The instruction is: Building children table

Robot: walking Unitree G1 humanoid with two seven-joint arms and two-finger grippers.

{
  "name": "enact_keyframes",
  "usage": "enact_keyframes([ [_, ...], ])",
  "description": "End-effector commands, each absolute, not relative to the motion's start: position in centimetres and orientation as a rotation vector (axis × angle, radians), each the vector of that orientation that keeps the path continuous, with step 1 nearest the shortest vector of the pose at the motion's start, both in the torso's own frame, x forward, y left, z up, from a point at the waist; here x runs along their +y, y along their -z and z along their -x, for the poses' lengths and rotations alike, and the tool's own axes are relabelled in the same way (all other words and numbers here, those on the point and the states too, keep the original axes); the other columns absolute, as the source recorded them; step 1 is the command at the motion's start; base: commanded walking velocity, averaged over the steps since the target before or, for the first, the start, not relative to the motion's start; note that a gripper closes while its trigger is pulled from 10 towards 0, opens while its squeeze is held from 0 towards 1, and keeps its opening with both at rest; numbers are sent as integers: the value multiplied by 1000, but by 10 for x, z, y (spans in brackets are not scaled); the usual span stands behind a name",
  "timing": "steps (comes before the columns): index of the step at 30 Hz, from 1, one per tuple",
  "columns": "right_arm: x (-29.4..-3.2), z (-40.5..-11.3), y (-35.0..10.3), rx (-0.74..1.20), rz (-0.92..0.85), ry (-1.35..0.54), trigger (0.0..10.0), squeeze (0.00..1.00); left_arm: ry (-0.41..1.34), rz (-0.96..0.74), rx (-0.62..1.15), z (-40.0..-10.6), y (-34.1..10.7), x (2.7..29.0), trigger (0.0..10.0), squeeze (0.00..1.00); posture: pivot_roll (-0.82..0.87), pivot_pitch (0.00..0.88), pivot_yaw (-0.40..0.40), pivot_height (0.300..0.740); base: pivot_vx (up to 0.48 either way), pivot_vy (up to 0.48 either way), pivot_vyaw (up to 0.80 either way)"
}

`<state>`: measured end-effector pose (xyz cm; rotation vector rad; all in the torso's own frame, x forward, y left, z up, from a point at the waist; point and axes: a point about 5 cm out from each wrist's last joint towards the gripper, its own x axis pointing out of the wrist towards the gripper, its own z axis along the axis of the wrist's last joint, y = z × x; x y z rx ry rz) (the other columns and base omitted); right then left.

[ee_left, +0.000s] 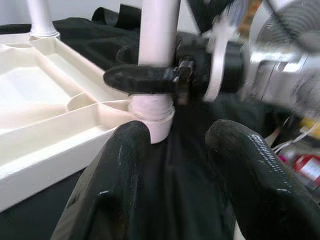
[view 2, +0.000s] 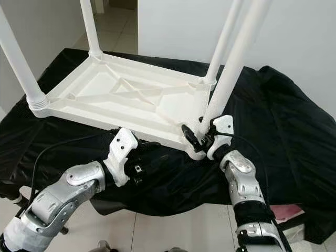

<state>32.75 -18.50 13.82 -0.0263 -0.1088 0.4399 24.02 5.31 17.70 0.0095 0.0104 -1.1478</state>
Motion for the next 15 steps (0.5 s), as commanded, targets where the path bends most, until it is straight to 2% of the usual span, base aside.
enact_keyframes([
  [1,-183,-328,-134,-83,17,-442,0,0,1165,-1,7,-237,-180,53,10000,0,31,60,-67,740,0,0,0],
  [8,-175,-327,-132,-89,-17,-435,0,0,1184,-66,15,-236,-175,52,10000,0,25,66,-68,740,0,0,0],
  [11,-177,-330,-133,-86,-25,-377,0,0,1192,-81,22,-234,-173,52,10000,0,22,67,-66,740,0,0,0],
  [12,-177,-330,-134,-91,-31,-356,2784,0,1193,-81,25,-234,-173,52,10000,0,22,67,-66,740,0,0,0],
  [13,-176,-330,-136,-98,-29,-341,4863,0,1193,-80,27,-234,-173,52,10000,0,22,68,-65,740,0,0,0],
  [14,-176,-330,-136,-98,-29,-341,4863,0,1193,-80,27,-234,-173,52,10000,0,22,68,-65,740,0,0,0],
  [15,-174,-330,-138,-107,-42,-333,10000,0,1194,-76,31,-234,-173,52,10000,0,20,69,-64,740,0,0,0],
])
